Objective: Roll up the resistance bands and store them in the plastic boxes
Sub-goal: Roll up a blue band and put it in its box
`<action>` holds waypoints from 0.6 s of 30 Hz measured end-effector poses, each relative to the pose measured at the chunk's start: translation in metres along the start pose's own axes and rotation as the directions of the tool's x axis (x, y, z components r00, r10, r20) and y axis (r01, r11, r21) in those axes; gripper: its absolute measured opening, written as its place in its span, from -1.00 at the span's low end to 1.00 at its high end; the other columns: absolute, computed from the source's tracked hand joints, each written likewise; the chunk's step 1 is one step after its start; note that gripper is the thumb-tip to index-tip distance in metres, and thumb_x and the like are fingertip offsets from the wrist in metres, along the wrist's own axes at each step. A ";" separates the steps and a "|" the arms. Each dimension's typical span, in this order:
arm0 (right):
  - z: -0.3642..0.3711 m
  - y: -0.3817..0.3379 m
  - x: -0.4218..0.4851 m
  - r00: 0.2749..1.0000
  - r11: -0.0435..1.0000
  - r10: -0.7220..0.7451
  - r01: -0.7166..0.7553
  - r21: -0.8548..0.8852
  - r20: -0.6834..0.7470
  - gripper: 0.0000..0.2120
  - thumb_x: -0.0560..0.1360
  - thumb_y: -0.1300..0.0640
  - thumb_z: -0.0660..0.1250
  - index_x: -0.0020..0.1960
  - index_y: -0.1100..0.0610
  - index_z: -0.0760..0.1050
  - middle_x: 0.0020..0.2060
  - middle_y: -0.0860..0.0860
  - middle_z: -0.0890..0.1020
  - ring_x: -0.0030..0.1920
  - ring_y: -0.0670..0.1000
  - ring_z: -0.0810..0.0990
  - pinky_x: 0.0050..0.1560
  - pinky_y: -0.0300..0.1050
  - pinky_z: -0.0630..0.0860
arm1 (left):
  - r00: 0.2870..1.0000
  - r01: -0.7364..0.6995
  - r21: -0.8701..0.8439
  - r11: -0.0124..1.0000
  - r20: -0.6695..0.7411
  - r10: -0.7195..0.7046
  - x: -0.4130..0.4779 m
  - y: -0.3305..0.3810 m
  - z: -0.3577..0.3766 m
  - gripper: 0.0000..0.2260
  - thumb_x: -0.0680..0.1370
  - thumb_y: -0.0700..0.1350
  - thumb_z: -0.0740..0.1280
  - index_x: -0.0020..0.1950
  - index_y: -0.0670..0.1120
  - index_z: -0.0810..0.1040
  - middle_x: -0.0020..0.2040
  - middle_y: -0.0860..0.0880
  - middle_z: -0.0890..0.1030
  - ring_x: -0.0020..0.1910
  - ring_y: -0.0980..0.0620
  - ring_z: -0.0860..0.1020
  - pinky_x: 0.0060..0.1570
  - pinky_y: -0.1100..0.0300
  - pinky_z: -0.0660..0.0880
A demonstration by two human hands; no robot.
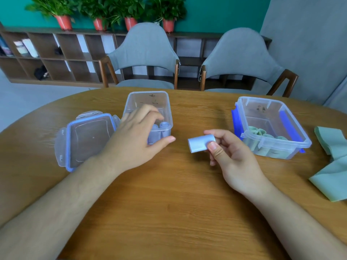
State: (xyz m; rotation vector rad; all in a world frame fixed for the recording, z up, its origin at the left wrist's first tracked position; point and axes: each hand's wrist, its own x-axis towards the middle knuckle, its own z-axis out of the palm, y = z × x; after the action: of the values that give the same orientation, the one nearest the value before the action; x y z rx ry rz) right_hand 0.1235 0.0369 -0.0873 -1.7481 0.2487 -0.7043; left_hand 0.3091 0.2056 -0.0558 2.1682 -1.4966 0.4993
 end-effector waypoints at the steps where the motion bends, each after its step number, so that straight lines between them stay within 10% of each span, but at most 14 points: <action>1: 0.001 0.000 0.000 1.000 1.000 0.000 0.000 -0.007 0.000 -0.78 0.59 0.16 0.28 0.21 0.05 0.53 -0.28 -0.16 0.54 -0.28 -0.07 0.49 -0.21 -0.19 0.53 | 1.000 -0.014 0.043 0.999 0.025 0.013 0.000 -0.007 0.002 -0.51 0.54 0.35 0.22 0.24 0.01 0.51 0.20 0.14 0.44 0.23 0.12 0.42 0.21 0.28 0.14; 18: 0.019 -0.028 0.054 0.997 0.946 -0.081 0.075 -0.315 -0.005 -0.79 0.56 0.22 0.39 0.13 -0.03 0.53 -0.14 -0.13 0.61 -0.17 -0.15 0.54 -0.06 -0.31 0.46 | 0.998 0.002 0.044 0.999 -0.067 0.001 -0.001 -0.020 0.024 -0.81 0.59 0.13 0.32 0.07 0.06 0.60 0.11 0.19 0.59 0.08 0.09 0.57 0.05 0.15 0.34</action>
State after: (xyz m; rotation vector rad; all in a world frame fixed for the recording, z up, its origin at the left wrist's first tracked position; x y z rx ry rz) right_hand 0.1720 0.0328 -0.0462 -2.0655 0.3191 -0.7698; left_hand 0.3281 0.1993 -0.0798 2.1634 -1.4616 0.6045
